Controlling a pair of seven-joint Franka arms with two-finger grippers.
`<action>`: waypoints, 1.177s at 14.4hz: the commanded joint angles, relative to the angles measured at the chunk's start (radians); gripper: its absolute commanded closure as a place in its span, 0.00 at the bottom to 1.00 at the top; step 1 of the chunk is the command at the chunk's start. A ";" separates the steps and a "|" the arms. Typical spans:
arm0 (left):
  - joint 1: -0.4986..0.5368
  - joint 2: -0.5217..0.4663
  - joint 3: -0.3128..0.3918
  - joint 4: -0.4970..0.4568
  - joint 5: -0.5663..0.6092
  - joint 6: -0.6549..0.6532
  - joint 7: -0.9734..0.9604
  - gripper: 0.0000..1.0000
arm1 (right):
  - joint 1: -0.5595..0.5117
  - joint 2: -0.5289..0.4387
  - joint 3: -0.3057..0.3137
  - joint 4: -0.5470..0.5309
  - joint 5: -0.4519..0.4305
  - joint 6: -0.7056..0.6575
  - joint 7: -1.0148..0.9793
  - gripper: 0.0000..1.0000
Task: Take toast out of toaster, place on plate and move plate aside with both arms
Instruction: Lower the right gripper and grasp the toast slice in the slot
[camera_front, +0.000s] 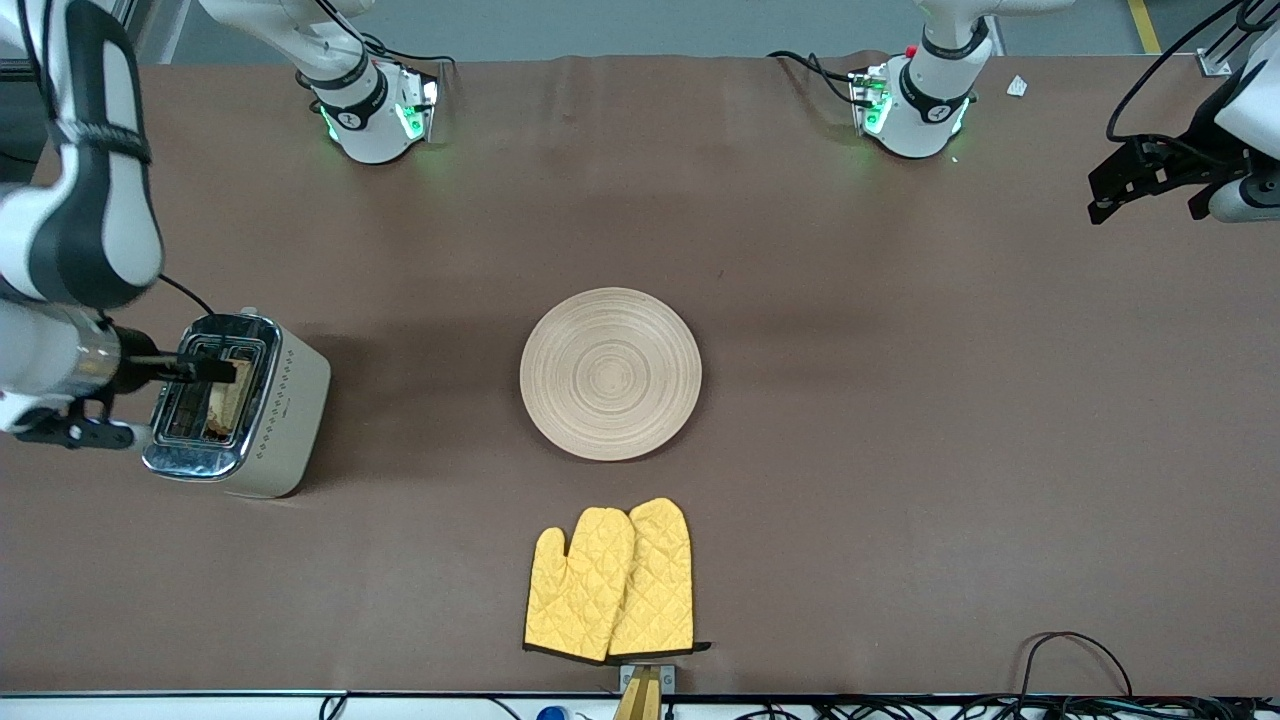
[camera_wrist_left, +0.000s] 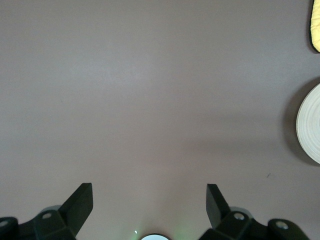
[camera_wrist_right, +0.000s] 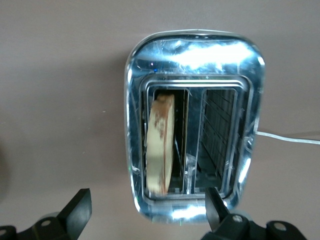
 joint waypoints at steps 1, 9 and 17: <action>0.002 0.006 0.003 0.020 -0.013 -0.015 0.020 0.00 | -0.009 0.037 0.000 0.011 0.022 0.006 -0.012 0.06; 0.001 0.006 0.003 0.018 -0.014 -0.015 0.018 0.00 | -0.028 0.049 -0.001 0.011 0.013 0.021 -0.079 0.69; 0.001 0.008 0.003 0.020 -0.014 -0.015 0.020 0.00 | -0.008 0.000 0.000 0.055 0.024 -0.005 -0.067 0.92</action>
